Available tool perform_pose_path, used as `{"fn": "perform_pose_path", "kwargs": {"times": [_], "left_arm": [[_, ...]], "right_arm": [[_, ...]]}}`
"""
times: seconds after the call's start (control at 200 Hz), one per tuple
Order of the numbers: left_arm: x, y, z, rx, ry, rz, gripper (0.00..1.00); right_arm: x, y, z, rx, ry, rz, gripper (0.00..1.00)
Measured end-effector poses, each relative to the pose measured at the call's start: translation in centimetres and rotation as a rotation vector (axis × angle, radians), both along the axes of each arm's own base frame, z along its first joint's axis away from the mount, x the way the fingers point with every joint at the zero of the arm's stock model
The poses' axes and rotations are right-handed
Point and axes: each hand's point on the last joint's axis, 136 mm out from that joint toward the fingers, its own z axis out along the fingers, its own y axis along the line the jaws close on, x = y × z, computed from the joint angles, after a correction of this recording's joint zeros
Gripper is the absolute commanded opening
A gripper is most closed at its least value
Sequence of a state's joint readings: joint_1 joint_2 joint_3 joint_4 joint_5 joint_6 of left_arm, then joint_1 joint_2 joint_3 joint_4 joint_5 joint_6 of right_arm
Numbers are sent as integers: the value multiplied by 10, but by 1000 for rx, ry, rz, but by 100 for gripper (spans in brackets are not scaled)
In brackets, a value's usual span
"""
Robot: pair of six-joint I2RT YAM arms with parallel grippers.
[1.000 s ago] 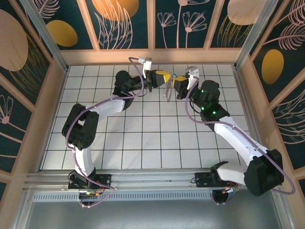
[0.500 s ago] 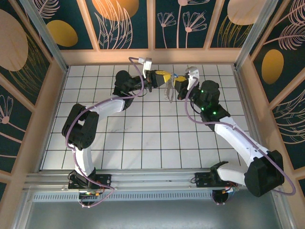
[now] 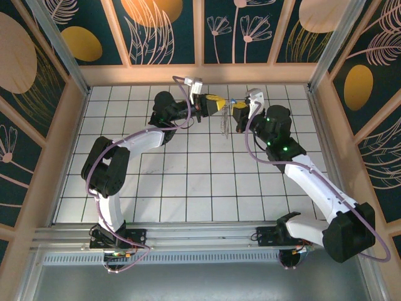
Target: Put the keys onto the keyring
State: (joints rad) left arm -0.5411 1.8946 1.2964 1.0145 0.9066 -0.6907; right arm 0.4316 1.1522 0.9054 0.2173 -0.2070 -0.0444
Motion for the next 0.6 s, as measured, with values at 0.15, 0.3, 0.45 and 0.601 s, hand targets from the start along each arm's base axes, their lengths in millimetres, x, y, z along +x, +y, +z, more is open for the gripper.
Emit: {"fn": "perform_pose_path", "kwargs": {"times": [0.15,0.3,0.45,0.601], "left_arm": [[-1,1,6,0,-12,2,0],[-1,1,8,0,-17,3,0],[-1,1,7,3,-15,3,0],[-1,1,7,5,-12,4,0]], "right_arm": [[0,1,5,-1,-3,4,0],[2,3,9,0,-4,11,0],[5,4,5,-5,7,12,0],[7,8,4,-9,17,17,0]]}}
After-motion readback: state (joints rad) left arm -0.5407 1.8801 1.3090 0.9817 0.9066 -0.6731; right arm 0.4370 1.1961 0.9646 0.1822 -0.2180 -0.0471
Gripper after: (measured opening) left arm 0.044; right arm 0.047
